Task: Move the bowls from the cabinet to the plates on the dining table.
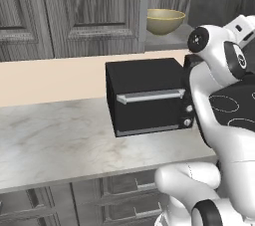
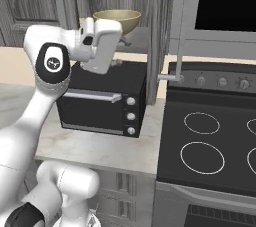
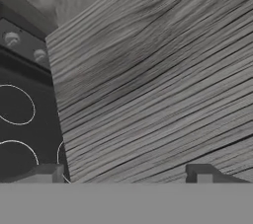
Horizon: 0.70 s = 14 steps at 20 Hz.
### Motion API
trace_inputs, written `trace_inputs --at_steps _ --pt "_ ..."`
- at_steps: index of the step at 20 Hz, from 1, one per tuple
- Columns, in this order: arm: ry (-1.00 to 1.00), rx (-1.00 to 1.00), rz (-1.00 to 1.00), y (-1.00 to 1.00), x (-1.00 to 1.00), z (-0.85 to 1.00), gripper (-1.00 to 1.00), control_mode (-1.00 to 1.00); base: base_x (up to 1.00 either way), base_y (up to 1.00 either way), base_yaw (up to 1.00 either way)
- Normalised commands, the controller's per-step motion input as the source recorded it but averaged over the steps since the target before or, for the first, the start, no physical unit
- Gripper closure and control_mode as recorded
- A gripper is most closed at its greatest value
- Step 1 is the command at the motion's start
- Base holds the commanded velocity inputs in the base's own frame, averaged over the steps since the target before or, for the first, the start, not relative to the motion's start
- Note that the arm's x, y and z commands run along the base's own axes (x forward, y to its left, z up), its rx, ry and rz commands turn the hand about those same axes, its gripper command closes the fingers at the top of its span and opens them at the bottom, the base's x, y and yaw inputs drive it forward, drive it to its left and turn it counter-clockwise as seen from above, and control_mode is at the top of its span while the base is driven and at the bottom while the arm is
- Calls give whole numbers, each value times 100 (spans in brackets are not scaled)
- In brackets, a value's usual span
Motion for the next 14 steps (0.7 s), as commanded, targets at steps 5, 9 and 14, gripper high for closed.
trace_inputs --at_steps 5,9,14 --pt "-6 13 1 40 0 0 -100 -100 0 0 0" --pt "-5 16 3 37 0 0 -100 -100 0 0 0" --pt "-6 16 1 38 2 1 -100 -100 0 0 0"
